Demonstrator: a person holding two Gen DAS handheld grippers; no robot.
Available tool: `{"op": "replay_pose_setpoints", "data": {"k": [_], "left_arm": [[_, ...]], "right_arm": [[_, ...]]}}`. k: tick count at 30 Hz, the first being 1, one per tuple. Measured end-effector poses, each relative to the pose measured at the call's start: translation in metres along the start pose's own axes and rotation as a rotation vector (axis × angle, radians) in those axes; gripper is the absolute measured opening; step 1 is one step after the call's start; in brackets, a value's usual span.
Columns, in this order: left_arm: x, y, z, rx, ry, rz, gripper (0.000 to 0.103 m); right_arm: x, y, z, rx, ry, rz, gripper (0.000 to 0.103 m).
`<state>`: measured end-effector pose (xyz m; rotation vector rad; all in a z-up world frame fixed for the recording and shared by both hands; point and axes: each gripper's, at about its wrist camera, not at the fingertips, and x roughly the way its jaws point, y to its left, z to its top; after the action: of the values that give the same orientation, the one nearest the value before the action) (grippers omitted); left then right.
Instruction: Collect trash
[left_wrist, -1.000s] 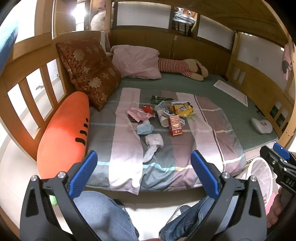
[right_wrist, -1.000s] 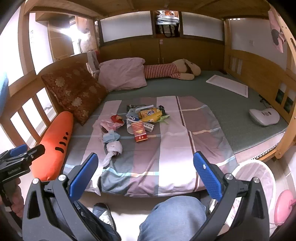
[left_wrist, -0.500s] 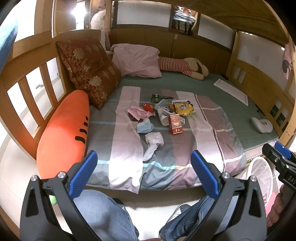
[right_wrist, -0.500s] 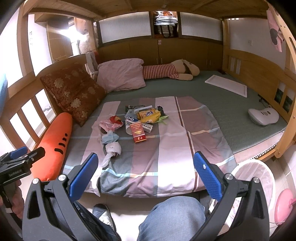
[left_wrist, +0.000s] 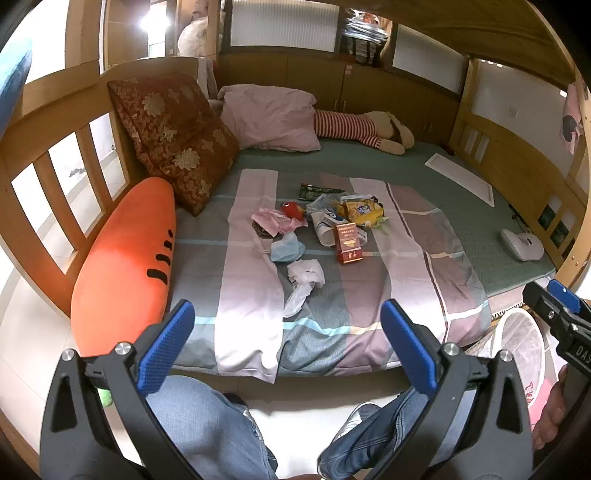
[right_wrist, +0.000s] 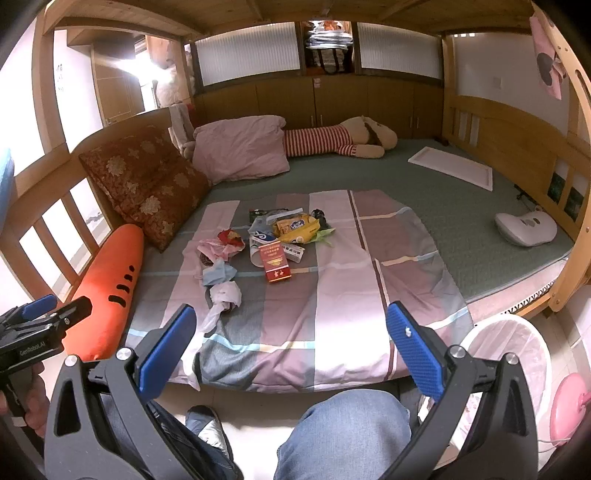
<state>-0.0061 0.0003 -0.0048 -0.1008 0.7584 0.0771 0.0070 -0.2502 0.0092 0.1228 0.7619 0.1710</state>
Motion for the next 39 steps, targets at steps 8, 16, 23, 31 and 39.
{"op": "replay_pose_setpoints", "data": {"k": [8,16,23,31,39], "left_arm": [[0.000,0.001,-0.001,-0.002,0.001,0.008,0.100],[0.021,0.003,-0.007,-0.042,0.106,0.021,0.100],[0.028,-0.006,-0.018,0.047,0.142,-0.046,0.100],[0.056,-0.002,-0.039,0.013,0.139,0.001,0.100],[0.101,-0.015,-0.064,0.144,0.089,-0.030,0.100]], "right_arm": [[0.001,-0.001,0.000,0.001,0.002,-0.001,0.100],[0.001,-0.002,-0.003,0.006,0.001,-0.005,0.100],[0.004,-0.004,-0.009,0.011,0.001,0.002,0.100],[0.014,-0.002,-0.014,0.012,-0.036,0.017,0.100],[0.055,-0.003,-0.015,0.066,-0.082,0.069,0.100]]}}
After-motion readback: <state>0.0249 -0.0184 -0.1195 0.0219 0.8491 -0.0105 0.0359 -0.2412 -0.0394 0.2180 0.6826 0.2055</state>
